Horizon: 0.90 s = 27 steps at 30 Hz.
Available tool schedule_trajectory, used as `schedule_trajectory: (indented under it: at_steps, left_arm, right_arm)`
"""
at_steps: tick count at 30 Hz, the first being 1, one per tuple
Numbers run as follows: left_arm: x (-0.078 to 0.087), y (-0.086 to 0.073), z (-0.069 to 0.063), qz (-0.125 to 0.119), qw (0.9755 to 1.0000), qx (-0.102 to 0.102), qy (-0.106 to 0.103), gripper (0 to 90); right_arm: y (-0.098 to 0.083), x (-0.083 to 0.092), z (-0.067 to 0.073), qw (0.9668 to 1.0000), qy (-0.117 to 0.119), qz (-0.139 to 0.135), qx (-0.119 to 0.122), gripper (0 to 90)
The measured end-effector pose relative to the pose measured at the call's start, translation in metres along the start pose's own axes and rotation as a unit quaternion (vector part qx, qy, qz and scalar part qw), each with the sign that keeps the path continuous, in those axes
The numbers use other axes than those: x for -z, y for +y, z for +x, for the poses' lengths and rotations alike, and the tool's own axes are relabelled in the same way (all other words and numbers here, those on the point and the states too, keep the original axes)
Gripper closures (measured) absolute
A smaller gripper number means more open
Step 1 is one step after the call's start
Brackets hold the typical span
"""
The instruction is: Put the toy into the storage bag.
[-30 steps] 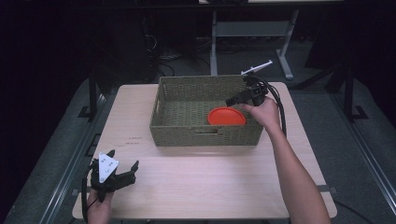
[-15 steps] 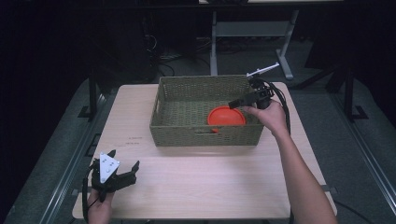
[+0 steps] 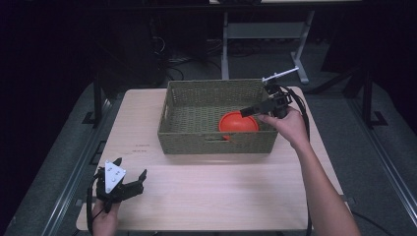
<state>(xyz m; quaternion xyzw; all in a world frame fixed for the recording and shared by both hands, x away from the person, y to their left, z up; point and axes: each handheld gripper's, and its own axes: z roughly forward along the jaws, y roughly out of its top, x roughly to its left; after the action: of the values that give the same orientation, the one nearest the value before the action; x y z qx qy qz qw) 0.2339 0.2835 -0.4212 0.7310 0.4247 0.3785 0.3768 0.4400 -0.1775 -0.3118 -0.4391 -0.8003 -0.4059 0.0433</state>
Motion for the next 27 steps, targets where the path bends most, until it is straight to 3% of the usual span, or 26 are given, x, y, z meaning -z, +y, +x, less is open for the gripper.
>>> schedule_trajectory:
  at_steps: [16,27]
  left_arm:
    - [0.0,-0.001,0.001,0.0,1.0,0.005,0.001,12.7]
    - [0.0,0.0,0.0,0.0,1.0,0.003,0.002,12.7]
  right_arm:
    - [-0.027,0.026,0.009,0.9997,0.004,-0.017,0.015,28.0]
    - [-0.052,0.031,0.01,0.9995,0.012,-0.02,0.02,27.8]
